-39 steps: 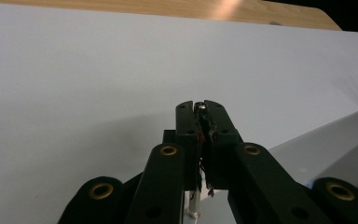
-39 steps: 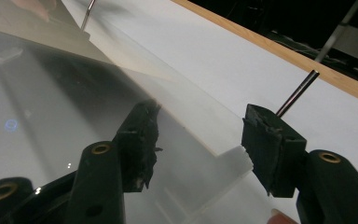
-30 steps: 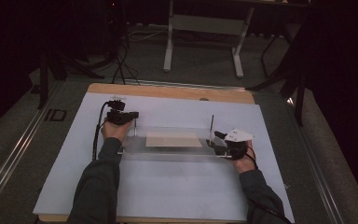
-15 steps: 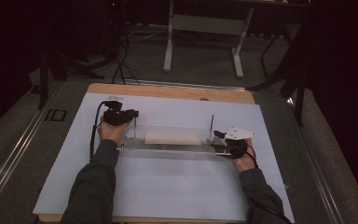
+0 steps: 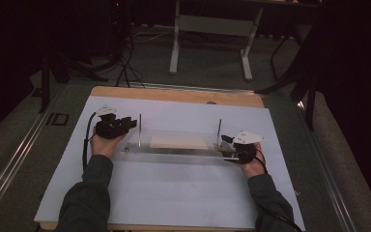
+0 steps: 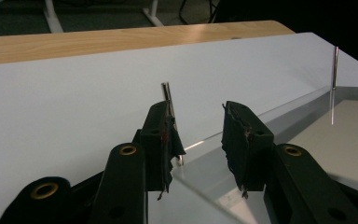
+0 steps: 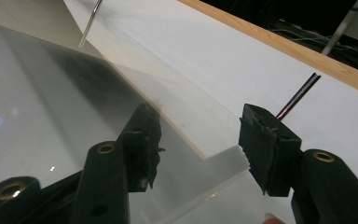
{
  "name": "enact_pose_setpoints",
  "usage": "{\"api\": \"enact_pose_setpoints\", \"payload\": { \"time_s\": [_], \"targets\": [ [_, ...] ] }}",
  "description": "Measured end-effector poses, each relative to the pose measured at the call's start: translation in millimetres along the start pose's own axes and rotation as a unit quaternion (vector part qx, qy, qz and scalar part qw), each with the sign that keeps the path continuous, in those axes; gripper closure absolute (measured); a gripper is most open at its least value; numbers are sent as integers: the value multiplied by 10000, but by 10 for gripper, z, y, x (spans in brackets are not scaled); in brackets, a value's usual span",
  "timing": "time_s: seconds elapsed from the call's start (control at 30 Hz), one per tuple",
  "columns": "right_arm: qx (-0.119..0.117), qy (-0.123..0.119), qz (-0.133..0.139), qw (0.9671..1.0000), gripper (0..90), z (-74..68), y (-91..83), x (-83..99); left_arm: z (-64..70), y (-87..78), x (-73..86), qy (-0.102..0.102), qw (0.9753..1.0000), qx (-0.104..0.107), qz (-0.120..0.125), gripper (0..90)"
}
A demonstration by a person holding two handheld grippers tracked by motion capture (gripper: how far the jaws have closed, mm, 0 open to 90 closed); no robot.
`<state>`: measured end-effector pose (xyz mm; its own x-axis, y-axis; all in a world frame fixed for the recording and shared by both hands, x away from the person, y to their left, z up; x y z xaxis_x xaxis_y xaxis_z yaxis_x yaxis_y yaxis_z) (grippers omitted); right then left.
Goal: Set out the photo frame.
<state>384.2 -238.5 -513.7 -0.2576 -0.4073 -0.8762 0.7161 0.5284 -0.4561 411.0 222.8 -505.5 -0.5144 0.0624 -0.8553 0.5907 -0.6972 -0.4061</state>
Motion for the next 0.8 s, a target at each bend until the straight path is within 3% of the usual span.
{"api": "enact_pose_setpoints", "payload": {
  "time_s": [0.27, 0.47, 0.8],
  "targets": [
    [-13, 2, -8, 10000, 463, 5, 1, -7, 90, -174, 194, 469, 9988, -29, 103, 563],
    [-24, 3, -14, 10000, 465, 10, 3, -14, 159, -241, 304, 811, 9967, -94, -35, 556],
    [-44, 7, -25, 10000, 468, 18, 3, -20, 177, -272, 434, 949, 9953, -92, -180, 550]
  ]
}}
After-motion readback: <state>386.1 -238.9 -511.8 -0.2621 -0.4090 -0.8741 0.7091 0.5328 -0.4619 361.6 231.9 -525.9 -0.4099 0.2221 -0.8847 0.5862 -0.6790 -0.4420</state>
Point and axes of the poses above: each handheld gripper's, and its own axes: y roughly forward along the jaws, x roughly out of its underside, z roughly to its right, the point moved 1 cm from there along y, roughly forward along the jaws, and after that the axes turned 10 degrees about x, right-handed, at the moved point
